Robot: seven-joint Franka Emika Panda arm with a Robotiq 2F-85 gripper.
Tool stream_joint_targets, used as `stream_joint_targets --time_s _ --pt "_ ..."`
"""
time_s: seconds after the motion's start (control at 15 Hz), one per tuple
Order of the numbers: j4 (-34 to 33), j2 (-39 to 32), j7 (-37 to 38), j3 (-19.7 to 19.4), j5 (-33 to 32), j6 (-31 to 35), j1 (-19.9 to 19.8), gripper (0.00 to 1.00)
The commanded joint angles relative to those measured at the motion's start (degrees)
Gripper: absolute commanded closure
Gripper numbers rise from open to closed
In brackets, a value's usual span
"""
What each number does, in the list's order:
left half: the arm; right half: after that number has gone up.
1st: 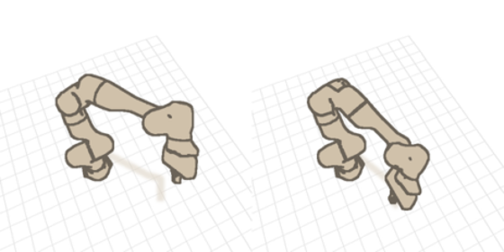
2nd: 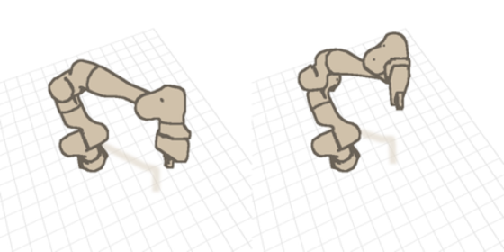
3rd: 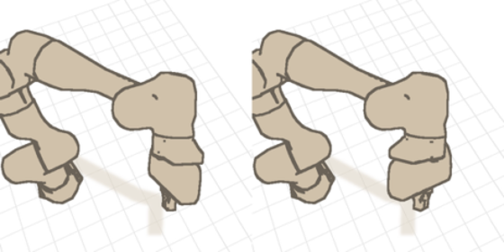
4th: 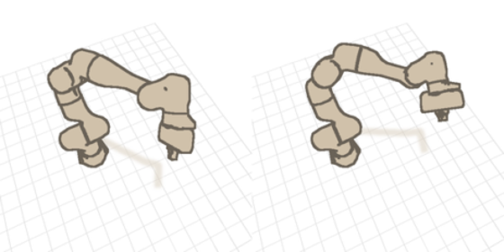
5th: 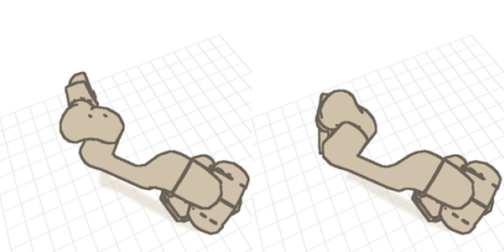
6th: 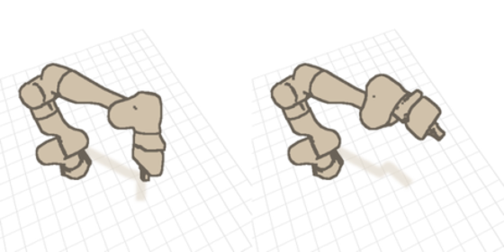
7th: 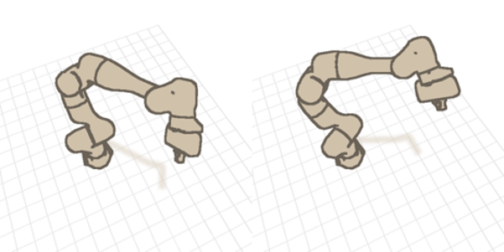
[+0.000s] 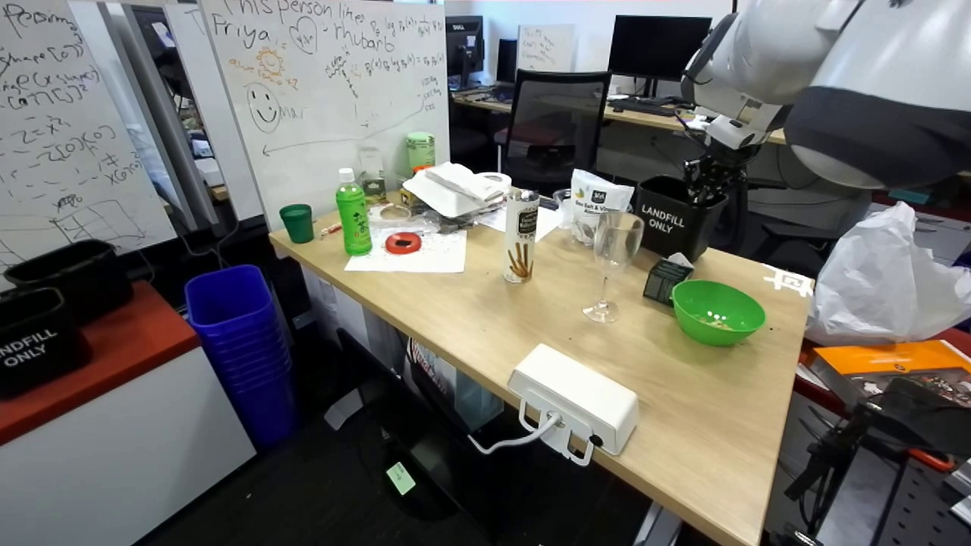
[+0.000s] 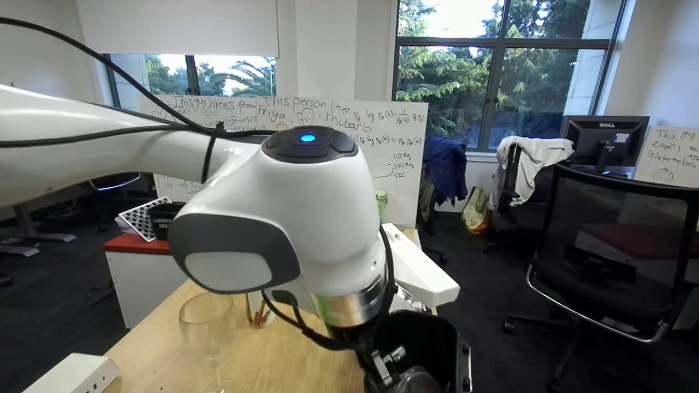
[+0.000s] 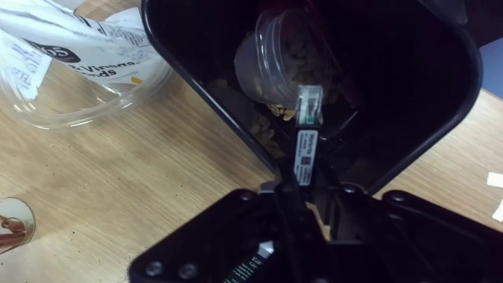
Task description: Pick up the black object from the table and put it in the bin
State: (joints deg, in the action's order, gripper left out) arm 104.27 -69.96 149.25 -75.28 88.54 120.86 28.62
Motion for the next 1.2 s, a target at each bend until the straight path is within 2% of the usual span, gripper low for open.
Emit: stream_joint_targets --time_s 0.0,0.07,0.13,0.2,0.27,0.33,0.4,0.47,0.53,0.6,0.67,0.73,0.8,0.87,0.93,1.0,1.07,1.13 --pt "-1.86 -1.25 0.01 0.42 2.5 0.96 -0.92 0.96" --pt "-2.2 -0.37 -0.01 1.34 2.76 1.91 -1.38 0.96" --pt "-2.56 7.6 -0.01 7.68 -3.59 9.04 -4.14 0.96" --pt "-2.9 8.11 0.02 8.35 -4.49 10.3 -4.68 0.96" --pt "-3.45 0.77 0.04 2.84 1.93 4.79 -2.48 0.96" --pt "-3.71 1.93 -0.01 3.65 2.16 5.17 -3.06 0.96" --pt "-3.8 10.37 -0.03 10.6 -4.49 12.86 -6.42 0.96" --pt "-4.13 2.52 0.05 4.19 2.05 6.42 -3.78 0.96" --pt "-4.34 3.45 0.03 5.04 2.21 6.9 -4.25 0.96" --pt "-4.47 11.47 0.01 11.99 -4.41 14.05 -7.57 0.96" --pt "-4.82 4.12 0.08 5.53 1.86 7.53 -4.71 0.96" --pt "-5.15 5.09 0.06 6.37 2.0 7.78 -5.11 0.96" --pt "-5.34 12.75 0.05 13.31 -4.58 14.8 -8.41 0.96" --pt "-5.58 5.18 0.12 6.57 2.05 8.88 -5.23 0.96" --pt "-5.64 5.88 0.11 7.34 2.41 9.68 -5.56 0.96" --pt "-5.62 13.28 0.08 14.7 -4.01 17.54 -9.15 0.96" --pt "-5.51 5.51 0.12 7.86 2.84 12.43 -5.87 0.96" --pt "-5.39 13.6 0.07 16.5 -3.94 21.1 -10.22 0.96"
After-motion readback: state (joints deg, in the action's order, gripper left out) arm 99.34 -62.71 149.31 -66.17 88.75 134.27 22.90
